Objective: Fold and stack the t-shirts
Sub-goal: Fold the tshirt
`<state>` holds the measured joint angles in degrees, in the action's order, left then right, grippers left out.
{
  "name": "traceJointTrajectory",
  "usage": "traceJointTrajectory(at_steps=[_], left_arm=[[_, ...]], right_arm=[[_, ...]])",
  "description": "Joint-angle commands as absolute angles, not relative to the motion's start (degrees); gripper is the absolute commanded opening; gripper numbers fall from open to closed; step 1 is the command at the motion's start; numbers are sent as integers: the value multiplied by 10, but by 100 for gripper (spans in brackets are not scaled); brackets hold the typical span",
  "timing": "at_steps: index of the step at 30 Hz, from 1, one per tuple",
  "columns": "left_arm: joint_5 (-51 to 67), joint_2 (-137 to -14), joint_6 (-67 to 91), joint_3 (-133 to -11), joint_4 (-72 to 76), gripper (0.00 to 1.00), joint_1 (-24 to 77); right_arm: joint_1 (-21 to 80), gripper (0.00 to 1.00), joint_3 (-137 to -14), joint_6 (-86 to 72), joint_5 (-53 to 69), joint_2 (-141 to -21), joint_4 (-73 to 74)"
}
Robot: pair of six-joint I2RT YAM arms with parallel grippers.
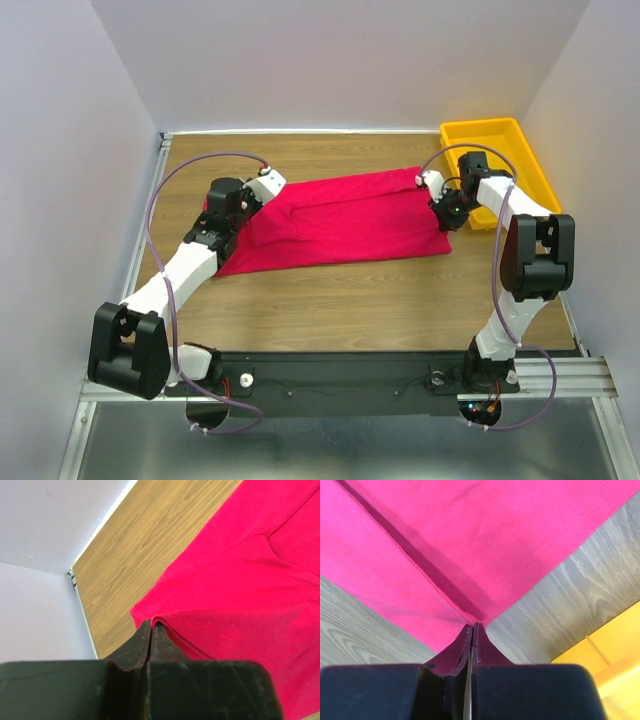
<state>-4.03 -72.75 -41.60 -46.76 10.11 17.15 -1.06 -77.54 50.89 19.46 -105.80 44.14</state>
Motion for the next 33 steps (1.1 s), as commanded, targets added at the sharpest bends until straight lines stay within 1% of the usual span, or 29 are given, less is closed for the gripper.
traceJointTrajectory(at_steps=[1,12,22,33], left_arm=[[-27,-719,-427,-489,149,0,170],[-37,-738,-428,-488,163,0,165],[-41,-725,-430,-482,184,0,159],[-24,-754,-431,-493,179,0,156]], right_arm=[[-15,0,-789,496,205,-1063,416],[-15,1,-803,485,202,-1070,408],[-15,0,-842,465,195,-1094,403],[-15,3,-857,461,193,-1128,403]])
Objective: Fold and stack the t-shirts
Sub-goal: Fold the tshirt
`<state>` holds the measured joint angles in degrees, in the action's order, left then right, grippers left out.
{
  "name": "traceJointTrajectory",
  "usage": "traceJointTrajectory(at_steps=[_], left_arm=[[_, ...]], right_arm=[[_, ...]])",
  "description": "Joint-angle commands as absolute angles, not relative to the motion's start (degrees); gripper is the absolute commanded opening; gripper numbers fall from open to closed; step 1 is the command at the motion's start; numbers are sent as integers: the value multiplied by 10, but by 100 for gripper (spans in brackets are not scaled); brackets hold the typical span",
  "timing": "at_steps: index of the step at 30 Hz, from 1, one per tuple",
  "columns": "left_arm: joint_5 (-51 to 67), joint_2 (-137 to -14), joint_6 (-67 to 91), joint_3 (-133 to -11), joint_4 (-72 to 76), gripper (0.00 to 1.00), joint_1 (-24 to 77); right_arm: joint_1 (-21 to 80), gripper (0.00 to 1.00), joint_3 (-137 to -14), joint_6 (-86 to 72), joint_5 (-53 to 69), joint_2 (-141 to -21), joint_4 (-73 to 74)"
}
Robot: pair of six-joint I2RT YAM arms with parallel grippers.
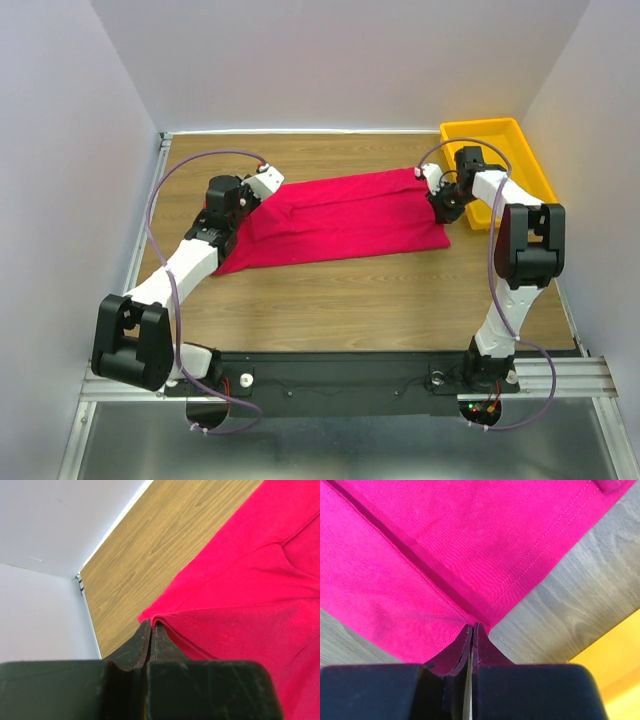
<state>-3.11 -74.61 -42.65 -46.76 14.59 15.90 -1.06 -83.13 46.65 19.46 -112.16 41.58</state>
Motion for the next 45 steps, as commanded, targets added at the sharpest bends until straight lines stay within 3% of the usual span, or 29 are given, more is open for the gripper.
traceJointTrajectory(at_steps=[1,45], left_arm=[[-25,-755,-431,-493,179,0,156],[34,-785,-465,-530,193,0,155]], right_arm=[[-15,3,-858,461,194,-1129,403],[-15,4,-865,461,184,-1147,400]])
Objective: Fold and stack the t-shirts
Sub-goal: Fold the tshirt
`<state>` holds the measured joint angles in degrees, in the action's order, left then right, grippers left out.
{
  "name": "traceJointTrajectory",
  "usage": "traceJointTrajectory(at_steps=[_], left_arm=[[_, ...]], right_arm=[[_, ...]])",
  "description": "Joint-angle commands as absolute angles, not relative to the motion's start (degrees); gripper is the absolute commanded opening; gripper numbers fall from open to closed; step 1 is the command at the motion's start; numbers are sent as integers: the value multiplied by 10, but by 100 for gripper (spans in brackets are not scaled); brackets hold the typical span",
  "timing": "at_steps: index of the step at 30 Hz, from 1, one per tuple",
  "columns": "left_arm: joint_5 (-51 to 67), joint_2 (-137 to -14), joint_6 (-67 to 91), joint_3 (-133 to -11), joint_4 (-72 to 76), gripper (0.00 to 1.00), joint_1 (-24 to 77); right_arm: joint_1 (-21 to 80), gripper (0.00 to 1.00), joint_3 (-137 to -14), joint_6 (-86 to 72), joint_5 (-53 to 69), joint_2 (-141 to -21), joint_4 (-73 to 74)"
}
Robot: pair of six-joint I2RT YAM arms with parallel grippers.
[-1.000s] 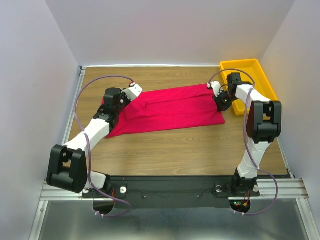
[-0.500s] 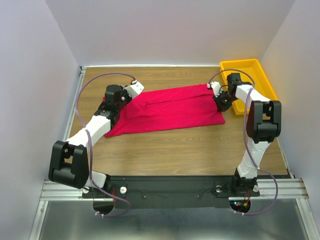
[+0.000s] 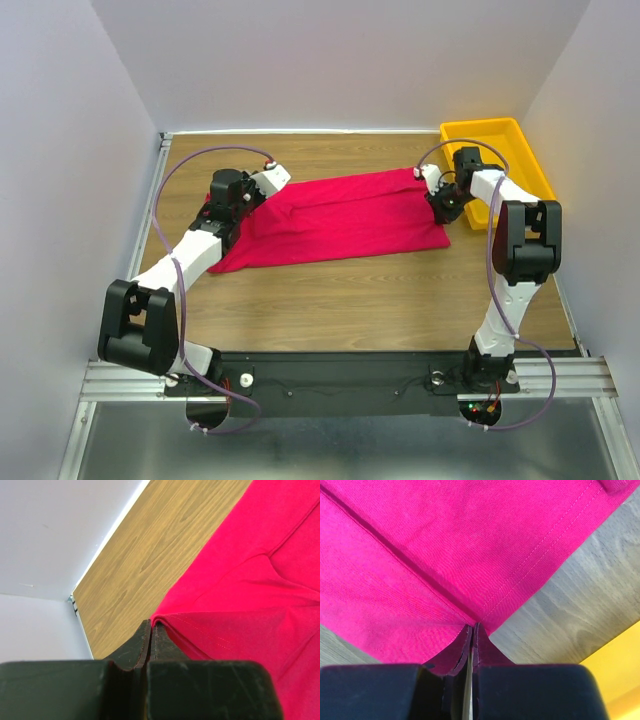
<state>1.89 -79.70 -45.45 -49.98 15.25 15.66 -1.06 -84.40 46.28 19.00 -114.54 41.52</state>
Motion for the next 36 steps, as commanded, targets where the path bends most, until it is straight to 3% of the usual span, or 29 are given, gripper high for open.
traceJointTrajectory(at_steps=[1,21,36], left_arm=[[39,-787,-466,-533,194,0,156],[66,-831,-481,-555,193,0,161],[47,-874,-468,-571,185,0,160]], right_arm=[[-15,4,-864,461,184,-1148,400],[-15,4,-863,461,180,-1151,399],[-15,17,-868,459,192,-1139,399]])
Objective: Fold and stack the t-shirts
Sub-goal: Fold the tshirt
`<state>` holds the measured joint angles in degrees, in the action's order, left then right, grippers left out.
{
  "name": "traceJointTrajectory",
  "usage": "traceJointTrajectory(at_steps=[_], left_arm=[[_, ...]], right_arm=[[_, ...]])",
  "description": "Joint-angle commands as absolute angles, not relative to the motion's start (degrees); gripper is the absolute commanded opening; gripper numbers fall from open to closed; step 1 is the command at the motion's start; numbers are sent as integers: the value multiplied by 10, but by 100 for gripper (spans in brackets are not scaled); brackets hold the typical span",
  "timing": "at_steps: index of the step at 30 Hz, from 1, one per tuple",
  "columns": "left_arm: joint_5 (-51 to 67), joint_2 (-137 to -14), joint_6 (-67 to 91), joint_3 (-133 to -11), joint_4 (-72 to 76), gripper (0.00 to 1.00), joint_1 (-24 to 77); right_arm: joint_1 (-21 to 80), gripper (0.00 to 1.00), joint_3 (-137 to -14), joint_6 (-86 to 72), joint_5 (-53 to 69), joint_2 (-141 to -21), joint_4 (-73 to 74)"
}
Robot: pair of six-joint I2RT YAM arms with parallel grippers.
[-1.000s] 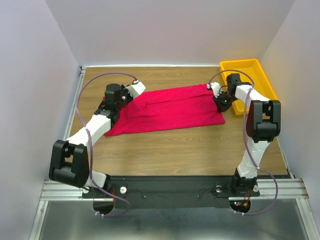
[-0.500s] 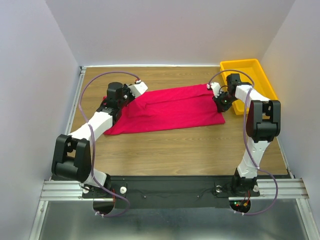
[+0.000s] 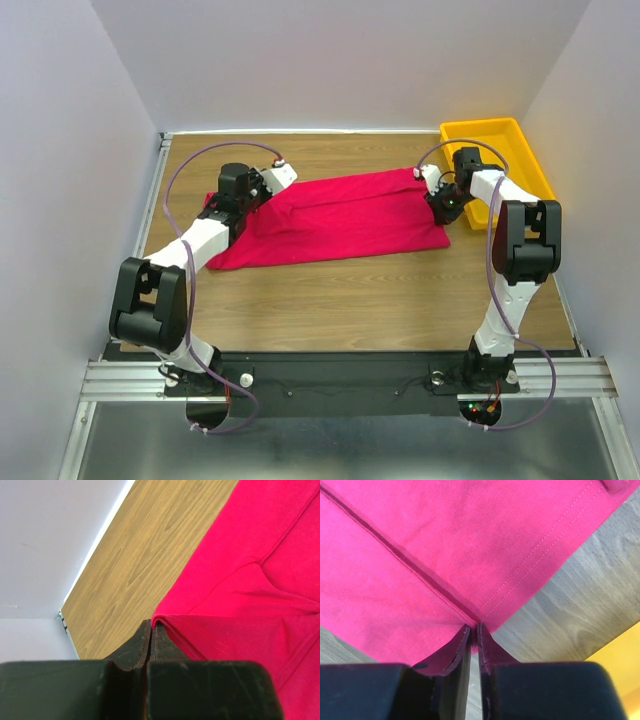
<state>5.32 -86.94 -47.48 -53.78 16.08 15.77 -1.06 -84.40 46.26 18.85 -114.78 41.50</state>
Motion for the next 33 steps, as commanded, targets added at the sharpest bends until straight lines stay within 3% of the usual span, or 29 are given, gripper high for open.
traceJointTrajectory(at_steps=[1,13,18,24,28,33], left_arm=[[47,-876,-468,-573,184,0,161],[35,-882,-454,-575,184,0,161],[29,-875,-444,-570,183,0,161],[26,-875,-415,-579,171,0,160],[28,-875,-397,-586,152,0,161],[28,-882,-376,-596,135,0,159]], right_arm=[[-15,19,-868,457,196,-1138,399],[-2,41,-918,400,253,-1086,400],[19,41,-949,353,356,-1078,401],[122,41,-971,293,535,-1099,403],[239,41,-1032,171,543,-1157,351],[285,44,-1086,-31,562,-1245,241]])
